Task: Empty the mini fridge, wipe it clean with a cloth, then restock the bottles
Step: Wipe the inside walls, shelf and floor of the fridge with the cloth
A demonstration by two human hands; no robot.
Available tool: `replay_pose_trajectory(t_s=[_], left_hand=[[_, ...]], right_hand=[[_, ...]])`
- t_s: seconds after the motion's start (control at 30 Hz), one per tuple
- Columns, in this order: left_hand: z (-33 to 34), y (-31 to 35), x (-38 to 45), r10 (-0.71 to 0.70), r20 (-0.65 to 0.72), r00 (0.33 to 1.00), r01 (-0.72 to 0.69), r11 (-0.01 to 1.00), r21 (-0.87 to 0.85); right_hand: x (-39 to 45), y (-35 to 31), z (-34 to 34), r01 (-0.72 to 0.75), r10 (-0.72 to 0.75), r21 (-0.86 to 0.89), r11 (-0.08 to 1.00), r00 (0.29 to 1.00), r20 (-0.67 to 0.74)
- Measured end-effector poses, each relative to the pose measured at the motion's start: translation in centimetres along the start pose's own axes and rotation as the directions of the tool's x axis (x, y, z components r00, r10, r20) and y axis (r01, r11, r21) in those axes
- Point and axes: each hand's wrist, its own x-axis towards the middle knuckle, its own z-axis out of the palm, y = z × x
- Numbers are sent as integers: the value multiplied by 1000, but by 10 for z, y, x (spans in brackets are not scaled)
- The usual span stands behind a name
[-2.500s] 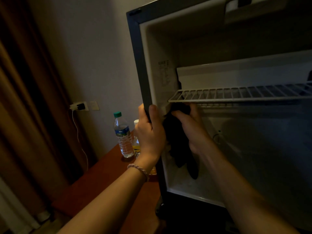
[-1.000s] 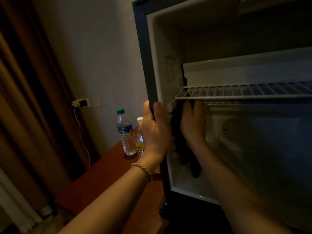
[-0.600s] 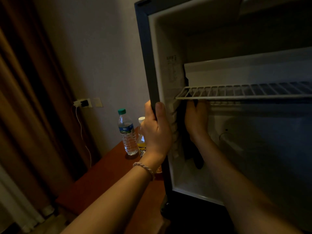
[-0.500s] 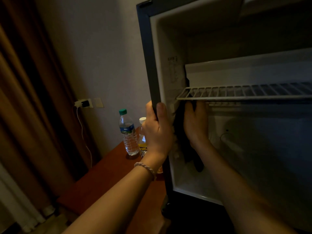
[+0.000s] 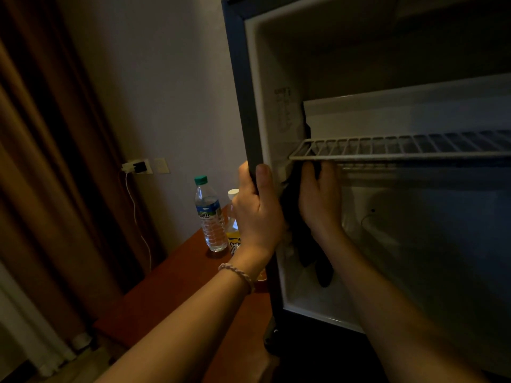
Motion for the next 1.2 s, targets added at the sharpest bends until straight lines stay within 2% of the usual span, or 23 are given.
replay_pose_trajectory(t_s=[0.23, 0.47, 0.7, 0.8, 0.93, 1.07, 1.13, 1.2], left_hand=[[-2, -4, 2, -13, 27, 1000, 13, 1000, -17], [-1, -4, 1, -14, 33, 999, 14, 1000, -14], [-2, -2, 2, -22, 42, 999, 22, 1000, -14], [-3, 0, 2, -23, 50, 999, 24, 999, -32], [-3, 0, 2, 11, 40, 999, -10, 999, -39], [-2, -3, 2, 29, 38, 999, -27, 998, -51], [-2, -4, 2, 16, 47, 999, -12, 998, -65], [-2, -5, 2, 10, 46, 999, -7, 997, -72]], right_hand=[[29, 15, 6, -71, 72, 43, 997, 997, -34], [19, 6, 3, -57, 62, 121, 991, 997, -39], [-17, -2, -4, 74, -76, 113, 991, 997, 15], [-28, 1, -5, 220, -220, 120, 968, 975, -15], [-30, 10, -7, 409, -402, 125, 904, 912, -81], [-35, 18, -7, 355, -343, 240, 903, 935, -92], [-38, 21, -6, 425, -408, 239, 873, 905, -119], [-39, 24, -6, 543, -527, 195, 817, 840, -132]])
